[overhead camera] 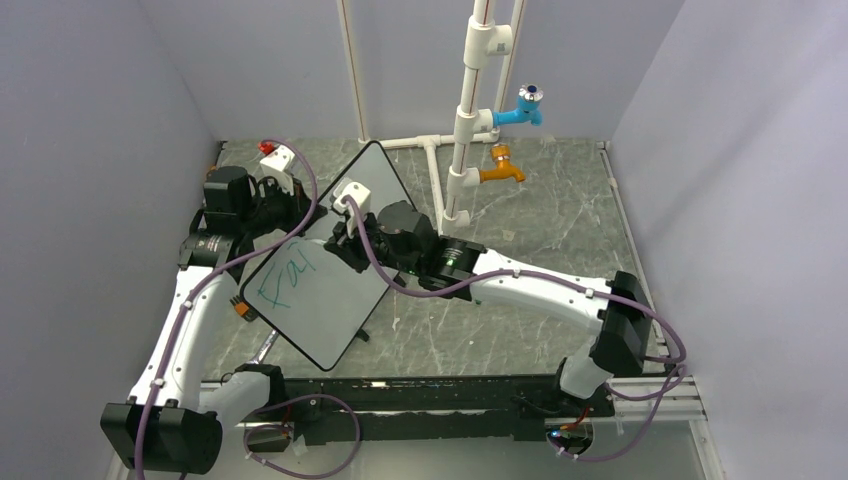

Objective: Write a sentence on the whiteboard

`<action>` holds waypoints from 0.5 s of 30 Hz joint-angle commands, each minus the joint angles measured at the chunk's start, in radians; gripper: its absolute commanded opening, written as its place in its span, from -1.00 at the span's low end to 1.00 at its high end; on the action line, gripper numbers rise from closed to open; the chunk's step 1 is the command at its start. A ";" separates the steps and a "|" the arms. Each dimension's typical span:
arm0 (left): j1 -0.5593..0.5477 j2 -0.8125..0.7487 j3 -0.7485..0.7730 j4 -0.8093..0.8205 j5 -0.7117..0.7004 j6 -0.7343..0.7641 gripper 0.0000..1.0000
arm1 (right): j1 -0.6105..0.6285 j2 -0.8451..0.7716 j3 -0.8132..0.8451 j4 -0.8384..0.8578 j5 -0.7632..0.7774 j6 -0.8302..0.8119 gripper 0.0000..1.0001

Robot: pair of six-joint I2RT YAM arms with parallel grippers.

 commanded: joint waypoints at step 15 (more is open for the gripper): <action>-0.012 0.011 -0.052 -0.069 -0.076 0.137 -1.00 | -0.005 -0.056 -0.037 0.029 0.020 0.022 -1.00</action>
